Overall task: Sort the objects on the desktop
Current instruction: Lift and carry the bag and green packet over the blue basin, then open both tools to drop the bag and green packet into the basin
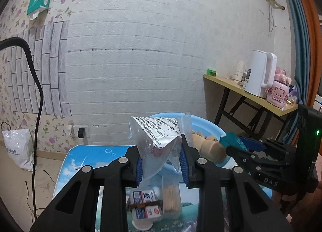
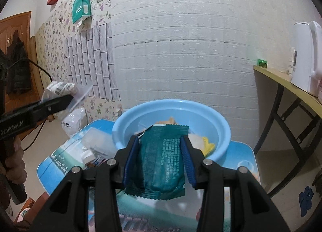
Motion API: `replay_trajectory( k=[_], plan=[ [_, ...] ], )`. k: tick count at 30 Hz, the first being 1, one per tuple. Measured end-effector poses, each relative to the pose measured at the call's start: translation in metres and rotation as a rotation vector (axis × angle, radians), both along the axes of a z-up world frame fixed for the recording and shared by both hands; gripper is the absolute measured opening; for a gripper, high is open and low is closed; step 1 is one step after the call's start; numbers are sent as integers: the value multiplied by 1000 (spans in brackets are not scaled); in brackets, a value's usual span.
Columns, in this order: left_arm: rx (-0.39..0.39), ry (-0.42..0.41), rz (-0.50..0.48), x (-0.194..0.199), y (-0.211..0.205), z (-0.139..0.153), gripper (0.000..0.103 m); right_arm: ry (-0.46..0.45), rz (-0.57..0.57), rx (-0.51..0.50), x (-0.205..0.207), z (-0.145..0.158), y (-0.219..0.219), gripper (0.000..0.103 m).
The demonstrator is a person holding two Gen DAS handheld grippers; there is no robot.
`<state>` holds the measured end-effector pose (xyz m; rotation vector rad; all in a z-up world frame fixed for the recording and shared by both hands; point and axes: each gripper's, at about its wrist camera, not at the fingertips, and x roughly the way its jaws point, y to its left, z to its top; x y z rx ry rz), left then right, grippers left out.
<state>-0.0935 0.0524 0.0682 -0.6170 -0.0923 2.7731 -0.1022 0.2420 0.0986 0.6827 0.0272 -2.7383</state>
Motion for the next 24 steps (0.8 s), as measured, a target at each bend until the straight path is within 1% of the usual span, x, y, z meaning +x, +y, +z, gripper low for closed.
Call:
replay_trajectory(
  k=[6,14,17,21,23,24],
  plan=[
    [-15,-4,-20,-30,16,0,28,-18,0,-9,-30,-1,7,42],
    [-31,-15,-72,-69,45,-3,28,-51,-14,-14,-67,-4,19,42],
    [-42,-27,-93,-82,55,-7,28,-58,-17,-22,-75,-6,22,42],
    [-51,-69,-127,-95,65,-18,29,-91,-15,-15,-87,-13,21,42],
    [-56,-85,-132,-99,67,-24,31,-101,-18,-14,-90,-17,20,45],
    [-56,-89,-129,-100,67,-27,35,-102,-20,-9,-91,-18,20,45]
  ],
)
